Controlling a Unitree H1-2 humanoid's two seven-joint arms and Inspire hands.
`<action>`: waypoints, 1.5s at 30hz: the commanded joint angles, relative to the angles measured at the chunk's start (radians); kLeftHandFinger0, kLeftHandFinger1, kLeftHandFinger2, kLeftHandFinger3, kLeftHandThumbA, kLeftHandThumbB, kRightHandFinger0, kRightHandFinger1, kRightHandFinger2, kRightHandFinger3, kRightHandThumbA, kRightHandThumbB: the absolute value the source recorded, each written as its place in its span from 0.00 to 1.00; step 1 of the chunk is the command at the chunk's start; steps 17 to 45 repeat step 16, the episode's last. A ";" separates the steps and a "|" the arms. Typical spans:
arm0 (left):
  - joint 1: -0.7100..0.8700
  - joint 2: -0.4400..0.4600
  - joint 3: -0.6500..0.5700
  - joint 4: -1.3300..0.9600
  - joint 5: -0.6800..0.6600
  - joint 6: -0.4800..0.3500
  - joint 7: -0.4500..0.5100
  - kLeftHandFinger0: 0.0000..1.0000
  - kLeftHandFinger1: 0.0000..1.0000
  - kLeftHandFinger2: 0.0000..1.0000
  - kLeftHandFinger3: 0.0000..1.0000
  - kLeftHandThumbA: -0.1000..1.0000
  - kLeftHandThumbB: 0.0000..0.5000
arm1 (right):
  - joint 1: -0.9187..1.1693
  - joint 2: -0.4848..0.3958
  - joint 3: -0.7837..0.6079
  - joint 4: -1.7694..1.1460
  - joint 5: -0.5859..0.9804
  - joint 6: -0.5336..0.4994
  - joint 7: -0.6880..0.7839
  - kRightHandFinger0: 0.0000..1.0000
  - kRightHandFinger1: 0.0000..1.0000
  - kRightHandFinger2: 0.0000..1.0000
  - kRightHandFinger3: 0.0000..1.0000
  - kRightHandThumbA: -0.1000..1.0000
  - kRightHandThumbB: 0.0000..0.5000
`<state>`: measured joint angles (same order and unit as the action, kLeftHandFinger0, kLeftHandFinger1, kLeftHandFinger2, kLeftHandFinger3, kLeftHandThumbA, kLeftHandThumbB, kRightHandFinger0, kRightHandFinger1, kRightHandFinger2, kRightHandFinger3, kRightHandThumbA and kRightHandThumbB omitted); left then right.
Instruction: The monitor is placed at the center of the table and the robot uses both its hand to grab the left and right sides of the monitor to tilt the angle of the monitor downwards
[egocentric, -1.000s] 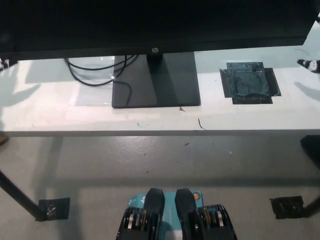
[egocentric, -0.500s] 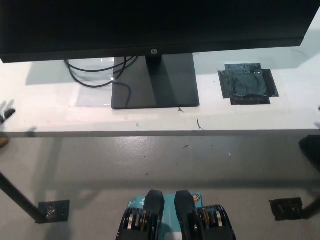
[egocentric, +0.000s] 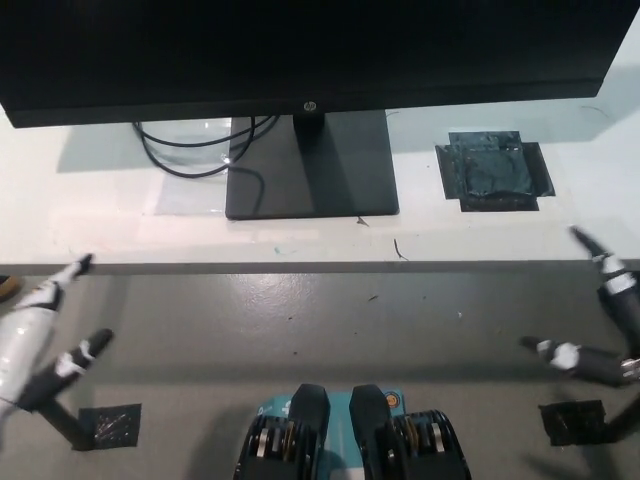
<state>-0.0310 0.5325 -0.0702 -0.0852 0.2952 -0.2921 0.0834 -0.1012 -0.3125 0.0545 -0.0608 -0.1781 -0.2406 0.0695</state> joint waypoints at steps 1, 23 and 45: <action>0.013 -0.112 -0.061 -0.274 -0.285 -0.107 -0.038 1.00 1.00 1.00 1.00 1.00 0.85 | -0.009 0.153 0.066 -0.220 0.086 -0.229 -0.079 1.00 1.00 1.00 1.00 1.00 0.78; -0.042 -0.228 -0.037 0.110 -0.196 -0.176 -0.070 1.00 1.00 1.00 1.00 1.00 0.66 | -0.036 0.265 0.001 0.203 0.192 -0.229 -0.026 1.00 1.00 1.00 1.00 1.00 0.62; -0.042 -0.228 -0.037 0.110 -0.196 -0.176 -0.070 1.00 1.00 1.00 1.00 1.00 0.66 | -0.036 0.265 0.001 0.203 0.192 -0.229 -0.026 1.00 1.00 1.00 1.00 1.00 0.62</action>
